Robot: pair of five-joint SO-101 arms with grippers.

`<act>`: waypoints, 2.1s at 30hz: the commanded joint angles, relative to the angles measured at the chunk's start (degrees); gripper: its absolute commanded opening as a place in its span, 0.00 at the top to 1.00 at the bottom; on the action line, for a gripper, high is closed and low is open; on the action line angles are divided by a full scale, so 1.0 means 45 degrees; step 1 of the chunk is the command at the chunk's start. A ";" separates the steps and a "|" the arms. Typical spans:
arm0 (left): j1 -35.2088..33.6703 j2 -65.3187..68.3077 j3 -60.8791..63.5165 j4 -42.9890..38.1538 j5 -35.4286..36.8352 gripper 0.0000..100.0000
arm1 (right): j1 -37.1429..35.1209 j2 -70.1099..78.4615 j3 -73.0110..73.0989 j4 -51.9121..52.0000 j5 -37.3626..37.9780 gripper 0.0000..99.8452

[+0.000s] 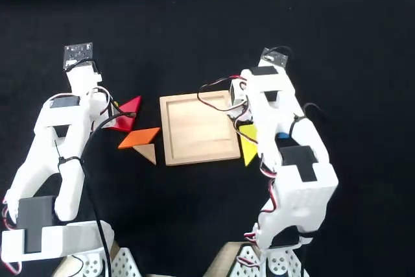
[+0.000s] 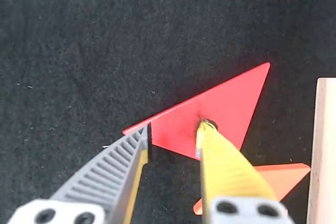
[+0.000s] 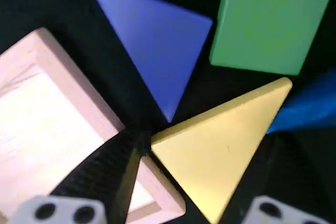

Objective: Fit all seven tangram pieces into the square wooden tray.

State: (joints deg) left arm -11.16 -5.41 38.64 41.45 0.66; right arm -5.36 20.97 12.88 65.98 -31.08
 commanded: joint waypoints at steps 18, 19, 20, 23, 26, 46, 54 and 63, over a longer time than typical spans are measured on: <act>-0.0029 -0.0059 -0.0615 -0.0195 0.0117 0.84 | -0.0020 0.0264 -0.0518 0.0781 -0.0020 0.81; -0.0029 -0.0059 -0.0615 -0.0195 0.0117 0.84 | -0.0020 0.0264 -0.0518 0.0801 -0.0020 0.81; -0.0029 -0.0059 -0.0615 -0.0195 0.0117 0.84 | -0.0020 0.0244 -0.0518 0.0801 -0.0020 0.81; -0.0029 -0.0059 -0.0615 -0.0195 0.0117 0.84 | 0.0000 0.0244 -0.0537 0.0821 0.0000 0.81; -0.0029 -0.0059 -0.0615 -0.0195 0.0117 0.84 | 0.0000 0.0244 -0.0537 0.0840 0.0391 0.81; -0.0107 -0.0059 -0.0615 -0.0195 0.0117 0.84 | -0.1231 0.0283 -0.1162 0.2676 0.4024 0.68; -0.0107 -0.0059 -0.0615 -0.0195 0.0117 0.84 | -0.1211 0.0244 -0.0440 0.2774 0.5197 0.68; -0.0107 -0.0059 -0.0615 -0.0195 0.0117 0.84 | -0.1055 0.0342 -0.0440 0.2696 0.5548 0.68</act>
State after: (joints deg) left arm -11.16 -5.41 38.64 41.45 0.66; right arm -11.69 22.73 11.12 77.67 -6.64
